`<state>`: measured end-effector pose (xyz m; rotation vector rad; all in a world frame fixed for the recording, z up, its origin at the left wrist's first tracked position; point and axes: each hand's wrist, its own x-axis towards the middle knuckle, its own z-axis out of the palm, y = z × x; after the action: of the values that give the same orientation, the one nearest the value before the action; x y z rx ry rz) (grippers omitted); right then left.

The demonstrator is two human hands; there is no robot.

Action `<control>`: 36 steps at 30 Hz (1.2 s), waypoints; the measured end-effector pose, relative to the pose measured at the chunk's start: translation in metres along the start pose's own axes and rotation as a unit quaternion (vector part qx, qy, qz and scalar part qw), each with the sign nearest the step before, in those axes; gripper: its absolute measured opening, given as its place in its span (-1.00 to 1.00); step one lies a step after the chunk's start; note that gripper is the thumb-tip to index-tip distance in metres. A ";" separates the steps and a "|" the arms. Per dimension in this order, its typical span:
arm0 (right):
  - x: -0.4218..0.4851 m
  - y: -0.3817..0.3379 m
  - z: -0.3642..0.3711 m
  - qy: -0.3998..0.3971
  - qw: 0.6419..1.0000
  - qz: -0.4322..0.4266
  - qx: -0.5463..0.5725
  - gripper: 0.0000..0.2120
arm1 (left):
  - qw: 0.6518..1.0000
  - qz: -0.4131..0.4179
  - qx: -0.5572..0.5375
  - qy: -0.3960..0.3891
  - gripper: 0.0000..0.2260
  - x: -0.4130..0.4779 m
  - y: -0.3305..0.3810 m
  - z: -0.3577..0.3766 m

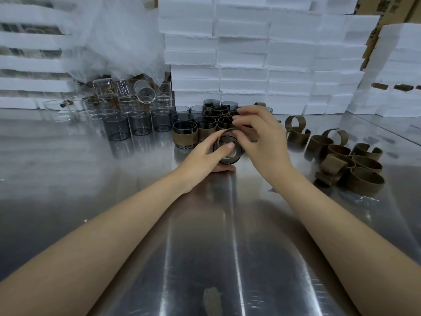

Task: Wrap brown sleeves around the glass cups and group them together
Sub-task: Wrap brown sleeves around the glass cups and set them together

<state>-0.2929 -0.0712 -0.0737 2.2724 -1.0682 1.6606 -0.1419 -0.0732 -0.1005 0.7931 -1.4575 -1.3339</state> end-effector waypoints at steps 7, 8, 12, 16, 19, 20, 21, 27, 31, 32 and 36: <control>-0.007 0.000 0.006 -0.056 0.991 0.120 0.036 -0.84 | 0.999 0.024 0.017 0.014 -0.64 0.000 -0.001 0.000; -0.007 -0.001 0.008 -0.070 0.990 0.121 0.029 -0.80 | 0.999 0.033 0.021 0.015 -0.63 -0.001 -0.002 -0.001; -0.009 -0.003 0.015 -0.160 0.970 0.176 0.047 -0.64 | 0.998 0.047 0.035 0.005 -0.61 0.000 -0.003 -0.002; -0.011 -0.003 0.016 -0.187 0.957 0.205 0.084 -0.57 | 0.998 0.050 0.045 0.009 -0.65 0.001 -0.005 -0.002; -0.012 -0.002 0.016 -0.223 0.948 0.209 0.084 -0.50 | 0.996 0.056 0.061 0.024 -0.68 0.003 -0.007 -0.004; -0.012 -0.002 0.016 -0.234 0.946 0.209 0.083 -0.47 | 0.995 0.056 0.074 0.027 -0.69 0.003 -0.007 -0.005; -0.013 -0.002 0.016 -0.241 0.944 0.208 0.083 -0.46 | 0.994 0.056 0.084 0.030 -0.69 0.004 -0.007 -0.006; -0.009 0.002 0.013 -0.244 0.952 0.178 0.057 -0.45 | 0.990 0.058 0.121 0.049 -0.69 0.006 -0.009 -0.005; -0.007 0.005 0.011 -0.256 0.949 0.173 0.053 -0.40 | 0.995 0.047 0.076 0.041 -0.66 0.005 -0.008 -0.002; -0.006 0.006 0.010 -0.260 0.948 0.174 0.054 -0.38 | 0.996 0.044 0.068 0.042 -0.65 0.005 -0.007 -0.002; -0.006 0.010 0.006 -0.270 0.944 0.176 0.068 -0.32 | 0.997 0.037 0.039 0.052 -0.66 0.005 -0.007 -0.001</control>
<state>-0.2947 -0.0790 -0.0840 2.8600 -1.5935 1.2572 -0.1433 -0.0800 -0.1061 0.8392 -1.4498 -1.1682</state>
